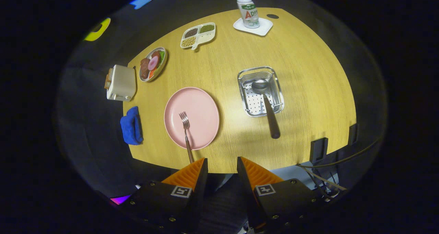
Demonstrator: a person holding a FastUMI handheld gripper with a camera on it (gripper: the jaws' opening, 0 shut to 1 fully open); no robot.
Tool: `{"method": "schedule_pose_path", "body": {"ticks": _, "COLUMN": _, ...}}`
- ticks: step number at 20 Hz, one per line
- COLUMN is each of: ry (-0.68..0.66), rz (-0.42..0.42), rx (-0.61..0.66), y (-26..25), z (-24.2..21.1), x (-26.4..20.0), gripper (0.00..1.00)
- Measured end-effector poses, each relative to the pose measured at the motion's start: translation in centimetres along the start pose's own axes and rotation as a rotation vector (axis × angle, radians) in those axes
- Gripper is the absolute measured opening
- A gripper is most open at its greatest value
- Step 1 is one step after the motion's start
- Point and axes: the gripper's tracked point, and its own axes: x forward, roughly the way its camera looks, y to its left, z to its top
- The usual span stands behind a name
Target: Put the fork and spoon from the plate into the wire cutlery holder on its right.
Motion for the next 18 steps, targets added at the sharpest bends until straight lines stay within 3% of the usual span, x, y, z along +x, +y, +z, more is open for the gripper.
{"method": "schedule_pose_path", "body": {"ticks": 10, "ry": 0.107, "rz": 0.041, "rx": -0.136, "y": 6.4, "z": -3.0, "x": 9.2, "gripper": 0.53}}
{"method": "schedule_pose_path", "body": {"ticks": 18, "ry": 0.19, "rz": 0.013, "rx": -0.194, "y": 7.6, "z": -5.4, "x": 14.3, "gripper": 0.53}}
